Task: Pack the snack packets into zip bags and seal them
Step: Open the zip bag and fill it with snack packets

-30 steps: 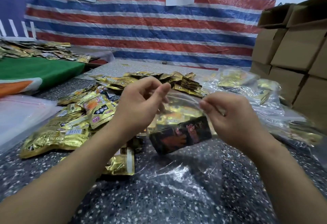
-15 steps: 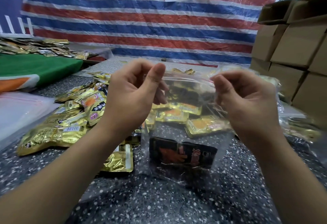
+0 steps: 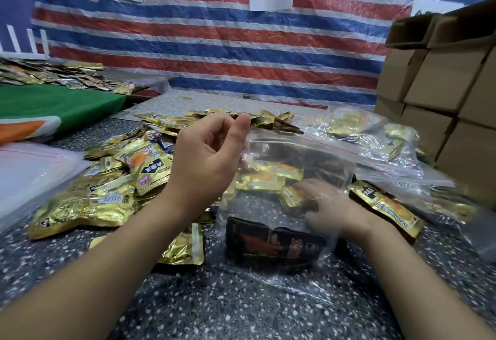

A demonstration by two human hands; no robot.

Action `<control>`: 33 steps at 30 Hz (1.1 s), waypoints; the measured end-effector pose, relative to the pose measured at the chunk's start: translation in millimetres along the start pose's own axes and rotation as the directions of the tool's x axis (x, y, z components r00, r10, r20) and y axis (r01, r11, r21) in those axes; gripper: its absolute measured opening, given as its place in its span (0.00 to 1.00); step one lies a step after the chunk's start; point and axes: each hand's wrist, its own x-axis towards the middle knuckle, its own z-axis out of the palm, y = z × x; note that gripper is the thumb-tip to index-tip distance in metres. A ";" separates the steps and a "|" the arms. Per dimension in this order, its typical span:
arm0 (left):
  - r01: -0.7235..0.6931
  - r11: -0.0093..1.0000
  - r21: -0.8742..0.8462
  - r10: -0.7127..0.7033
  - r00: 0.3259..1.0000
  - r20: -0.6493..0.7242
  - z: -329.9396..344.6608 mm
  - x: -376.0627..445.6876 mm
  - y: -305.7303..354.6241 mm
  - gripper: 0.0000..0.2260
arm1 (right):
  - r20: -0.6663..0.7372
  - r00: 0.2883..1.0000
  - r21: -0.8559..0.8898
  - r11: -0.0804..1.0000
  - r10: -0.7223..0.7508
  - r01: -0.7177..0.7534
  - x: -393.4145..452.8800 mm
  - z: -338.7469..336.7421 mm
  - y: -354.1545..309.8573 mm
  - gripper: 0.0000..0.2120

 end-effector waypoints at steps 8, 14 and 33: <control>-0.033 0.999 0.030 0.036 0.994 -0.100 -4.1 4.5 7.6 0.15 | -0.112 0.987 -0.061 0.992 -0.113 0.107 9.2 4.1 6.0 0.21; 0.019 0.999 0.050 -0.018 0.999 -0.033 -4.7 5.0 4.2 0.12 | -0.284 0.957 0.027 0.997 -0.056 0.066 4.7 -6.6 2.8 0.27; 0.242 0.933 0.268 -0.346 0.813 0.469 3.4 -3.0 -3.5 0.08 | -0.316 0.881 0.948 0.075 0.353 0.310 -7.8 -43.8 -2.0 0.05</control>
